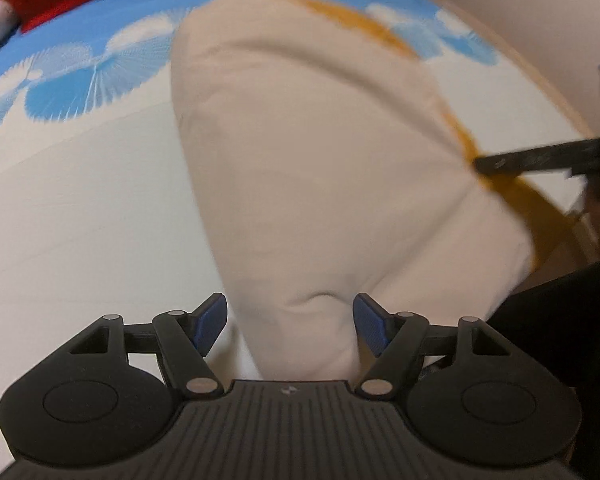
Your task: Fold large clothes
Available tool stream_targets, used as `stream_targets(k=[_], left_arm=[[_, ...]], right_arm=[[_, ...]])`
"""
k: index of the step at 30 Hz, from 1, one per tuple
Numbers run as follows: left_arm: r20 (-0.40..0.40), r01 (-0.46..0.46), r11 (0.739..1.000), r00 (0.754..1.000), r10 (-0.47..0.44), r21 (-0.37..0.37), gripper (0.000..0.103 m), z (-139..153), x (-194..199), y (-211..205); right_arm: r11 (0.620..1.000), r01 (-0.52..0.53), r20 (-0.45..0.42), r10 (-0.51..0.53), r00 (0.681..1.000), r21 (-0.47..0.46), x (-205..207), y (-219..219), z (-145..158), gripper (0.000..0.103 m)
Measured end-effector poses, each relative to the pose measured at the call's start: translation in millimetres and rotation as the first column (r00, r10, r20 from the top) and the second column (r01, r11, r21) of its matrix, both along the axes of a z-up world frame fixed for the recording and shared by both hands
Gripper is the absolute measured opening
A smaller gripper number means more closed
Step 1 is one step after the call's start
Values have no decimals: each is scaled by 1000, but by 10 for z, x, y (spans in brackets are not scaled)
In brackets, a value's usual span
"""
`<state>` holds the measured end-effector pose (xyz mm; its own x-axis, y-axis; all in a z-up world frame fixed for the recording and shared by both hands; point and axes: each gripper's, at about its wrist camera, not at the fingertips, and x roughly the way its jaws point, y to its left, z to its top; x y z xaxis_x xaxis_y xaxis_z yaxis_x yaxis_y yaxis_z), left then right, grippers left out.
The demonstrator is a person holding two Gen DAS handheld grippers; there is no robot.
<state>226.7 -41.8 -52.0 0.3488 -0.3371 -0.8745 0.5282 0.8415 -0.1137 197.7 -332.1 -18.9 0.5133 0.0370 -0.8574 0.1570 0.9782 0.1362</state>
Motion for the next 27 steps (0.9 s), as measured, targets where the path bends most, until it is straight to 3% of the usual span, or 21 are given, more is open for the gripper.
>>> stream_targets(k=[3, 4, 6, 10, 15, 17, 21, 22, 24, 27], left_arm=[[31, 78, 994, 997, -76, -72, 75, 175, -112, 32], [-1, 111, 992, 994, -111, -53, 75, 112, -146, -4], [-17, 147, 981, 989, -146, 125, 77, -182, -184, -129], [-33, 148, 981, 989, -145, 126, 77, -191, -178, -190], [-47, 119, 992, 992, -117, 46, 77, -73, -68, 0], [-26, 91, 996, 996, -91, -1, 77, 32, -2, 83], [19, -28, 995, 999, 30, -93, 77, 257, 144, 242], [26, -68, 991, 997, 72, -115, 77, 290, 193, 281], [25, -130, 979, 990, 135, -160, 77, 343, 283, 336], [16, -173, 967, 984, 179, -188, 77, 365, 423, 324]], right_arm=[[999, -9, 8, 9, 1000, -32, 4, 45, 1, 1], [999, -8, 13, 9, 1000, -31, -11, 35, 1, 1], [999, -14, 25, 15, 1000, -35, -30, 23, 23, 1], [999, -24, 44, 26, 999, -44, -104, 7, 51, 1], [999, -11, 106, 5, 994, 49, -235, -150, 188, 8], [994, -23, 91, 14, 996, 102, -311, -240, 189, 19], [983, -85, 11, 84, 996, 163, -443, -355, 60, 22], [978, -114, 3, 116, 993, 174, -478, -358, 40, 21], [971, -162, 20, 161, 987, 173, -548, -351, 43, 2], [964, -179, 73, 168, 983, 196, -624, -413, 127, 0]])
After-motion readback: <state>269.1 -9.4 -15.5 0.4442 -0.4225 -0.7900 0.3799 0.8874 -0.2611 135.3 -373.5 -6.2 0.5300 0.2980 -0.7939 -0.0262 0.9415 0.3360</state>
